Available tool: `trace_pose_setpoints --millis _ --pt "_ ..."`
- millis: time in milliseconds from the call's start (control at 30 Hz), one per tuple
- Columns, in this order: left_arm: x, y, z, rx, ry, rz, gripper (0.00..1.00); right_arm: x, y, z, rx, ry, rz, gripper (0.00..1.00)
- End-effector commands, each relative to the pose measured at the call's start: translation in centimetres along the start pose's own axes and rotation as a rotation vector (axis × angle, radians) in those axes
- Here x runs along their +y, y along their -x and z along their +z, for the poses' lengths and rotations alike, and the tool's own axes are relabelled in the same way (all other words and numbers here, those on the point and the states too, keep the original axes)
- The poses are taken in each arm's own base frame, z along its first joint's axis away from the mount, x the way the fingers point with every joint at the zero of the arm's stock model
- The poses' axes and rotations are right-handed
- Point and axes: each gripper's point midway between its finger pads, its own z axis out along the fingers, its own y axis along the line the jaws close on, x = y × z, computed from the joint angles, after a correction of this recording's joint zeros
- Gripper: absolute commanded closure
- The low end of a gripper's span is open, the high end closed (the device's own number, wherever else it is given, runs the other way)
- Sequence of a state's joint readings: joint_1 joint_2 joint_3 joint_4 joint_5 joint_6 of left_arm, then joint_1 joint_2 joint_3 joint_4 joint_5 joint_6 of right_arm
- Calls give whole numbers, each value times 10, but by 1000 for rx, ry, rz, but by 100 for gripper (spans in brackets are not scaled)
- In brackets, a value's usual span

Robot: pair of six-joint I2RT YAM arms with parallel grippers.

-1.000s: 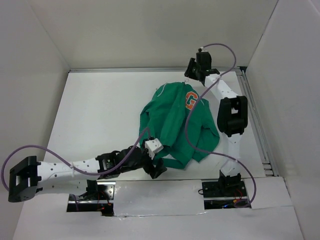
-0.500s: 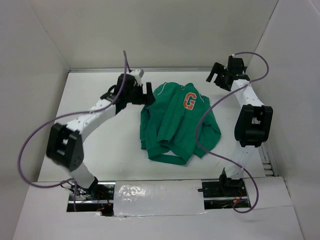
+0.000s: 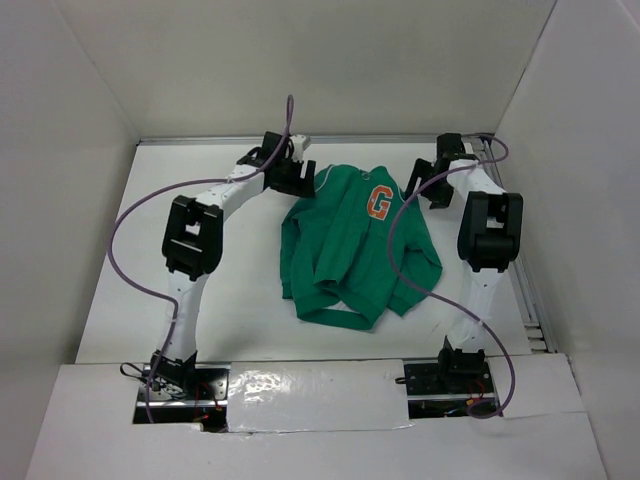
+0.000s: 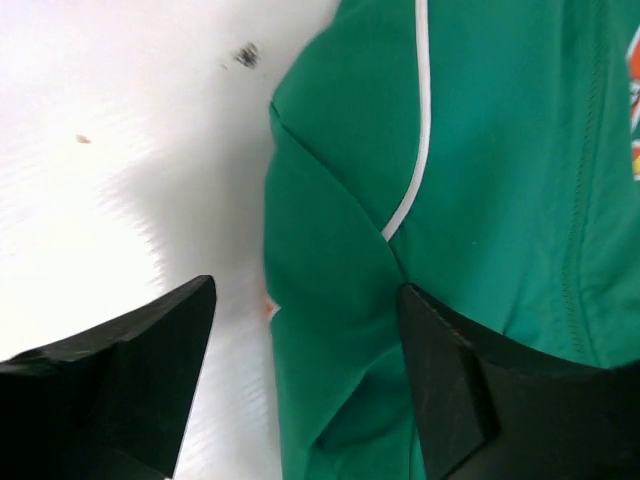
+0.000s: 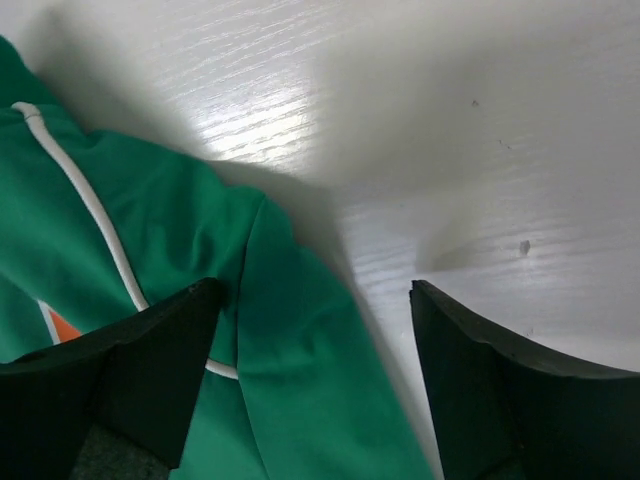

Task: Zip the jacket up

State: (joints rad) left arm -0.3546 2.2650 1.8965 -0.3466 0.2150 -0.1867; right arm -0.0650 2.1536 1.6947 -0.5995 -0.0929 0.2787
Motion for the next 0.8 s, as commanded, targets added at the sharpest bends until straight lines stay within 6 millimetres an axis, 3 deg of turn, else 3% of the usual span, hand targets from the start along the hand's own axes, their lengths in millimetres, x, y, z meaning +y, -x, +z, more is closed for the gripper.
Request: trace_pose_setpoints --millis 0,133,200,267,300,333,367,433,467,500,533,633,667,700,733,767 --pt "-18 -5 14 21 -42 70 17 3 4 -1 15 -5 -16 18" --pt "-15 -16 37 60 -49 36 24 8 -2 0 39 23 -25 21" --pt "-19 -8 40 48 -71 46 31 11 -8 3 59 30 -33 21" --pt "-21 -9 47 47 -70 66 48 15 -16 7 91 50 -38 25" --pt "-20 -9 49 43 -67 70 59 20 -19 9 99 73 -41 29" --pt "-19 -8 51 39 -58 65 77 22 -22 11 103 83 -38 34" --pt "-18 -8 51 37 -57 56 86 24 -20 13 104 78 -35 37" --pt "-13 1 47 15 -48 43 100 22 -16 12 90 42 -28 71" --pt "-9 6 43 5 -38 37 100 22 -12 8 75 37 -26 91" --pt "-7 10 39 -4 -24 32 100 23 -5 5 43 30 -20 100" --pt "-4 22 28 -39 -11 40 100 21 -2 1 22 15 -25 100" --pt "-8 62 -10 -167 49 91 100 29 27 -34 -120 10 -57 100" --pt "-8 70 -20 -196 69 105 100 34 45 -64 -204 5 -71 100" --pt "-16 94 -49 -264 84 122 100 33 57 -79 -268 -20 -80 100" --pt "-19 101 -62 -287 102 134 100 43 57 -95 -300 -19 -107 100" --pt "-17 109 -76 -315 139 140 100 45 74 -133 -406 -46 -103 100"
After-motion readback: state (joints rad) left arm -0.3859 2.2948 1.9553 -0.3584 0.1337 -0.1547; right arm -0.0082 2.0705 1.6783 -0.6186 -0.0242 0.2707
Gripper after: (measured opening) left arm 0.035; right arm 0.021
